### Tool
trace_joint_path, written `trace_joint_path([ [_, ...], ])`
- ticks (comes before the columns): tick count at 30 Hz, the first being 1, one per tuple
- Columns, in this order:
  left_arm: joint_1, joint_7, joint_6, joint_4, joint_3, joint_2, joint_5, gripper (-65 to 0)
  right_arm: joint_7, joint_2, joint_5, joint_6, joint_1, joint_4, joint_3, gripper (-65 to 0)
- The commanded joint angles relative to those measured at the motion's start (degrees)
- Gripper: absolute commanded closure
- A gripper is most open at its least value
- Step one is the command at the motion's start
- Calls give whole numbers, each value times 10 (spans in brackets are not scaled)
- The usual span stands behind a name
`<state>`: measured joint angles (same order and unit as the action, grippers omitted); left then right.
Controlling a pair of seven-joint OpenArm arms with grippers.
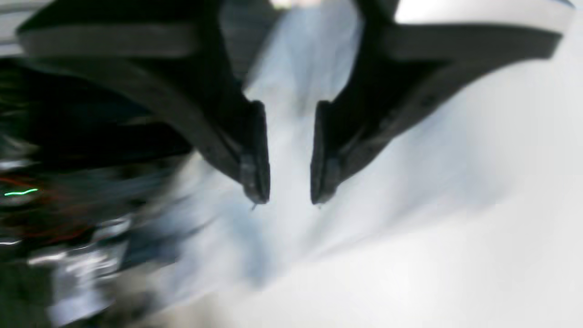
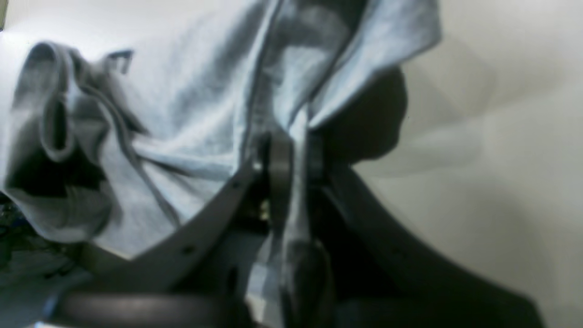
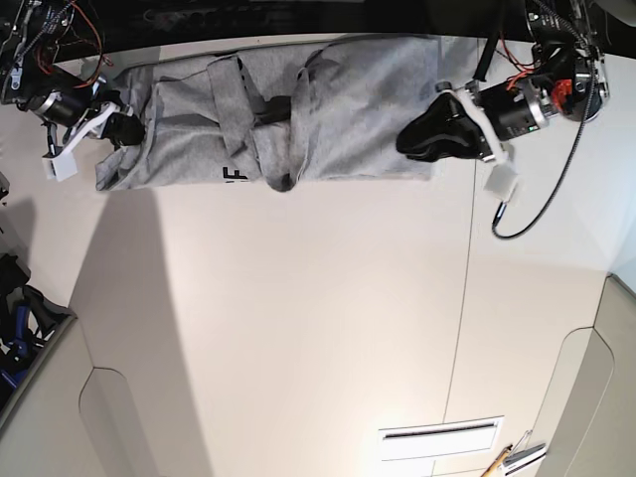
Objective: Fold the T-shirt properly
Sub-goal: 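Press the folded end down with the left gripper and release, then grasp the other strip end with the right gripper and fold it over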
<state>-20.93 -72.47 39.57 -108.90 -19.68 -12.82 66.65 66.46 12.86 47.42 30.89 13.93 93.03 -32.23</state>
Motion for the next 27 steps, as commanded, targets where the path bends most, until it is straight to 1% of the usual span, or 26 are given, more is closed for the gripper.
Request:
trace_joint_path([
  [1,-7,25,4,3,-14,-7,-19,-139,3,7,33,5,-10,17,-2,0],
  [2,-15,47,4,17,-27,-10,-56,-123,12,7,51,6,-16,24,-2,0],
  [4,-25,93,4,54,-47,-15,-117,-88,38,7,92,21,-26,39,-2,0],
  [6,-26,120,-4,98,-57,-17,-150,-68,63,3,138,24,-31,60,-2,0],
  [9,-21,122,-8,154,-56,-16,-150,-68,87,-10,186,26,-29,96,8,0],
  [12,-18,122,-8,181,-45,-16,-146,-68,91,-36,212,26,-28,128,32,0],
  [16,-18,122,-8,182,-28,-16,-146,-68,89,-72,227,26,-28,155,101,0],
  [19,-18,122,-8,182,-24,-16,-146,-69,73,-101,224,26,-28,158,168,0],
  [21,-18,122,-8,182,-24,-16,-146,-68,63,-121,206,26,-30,158,212,0],
  [23,-18,122,-8,182,-24,-16,-146,-69,41,-138,173,26,-32,158,254,0],
  [25,-18,122,-8,182,-24,-16,-146,-69,10,-150,123,26,-37,158,297,0],
  [27,-18,122,-8,182,-24,-16,-146,-68,-19,-155,69,25,-46,158,339,0],
])
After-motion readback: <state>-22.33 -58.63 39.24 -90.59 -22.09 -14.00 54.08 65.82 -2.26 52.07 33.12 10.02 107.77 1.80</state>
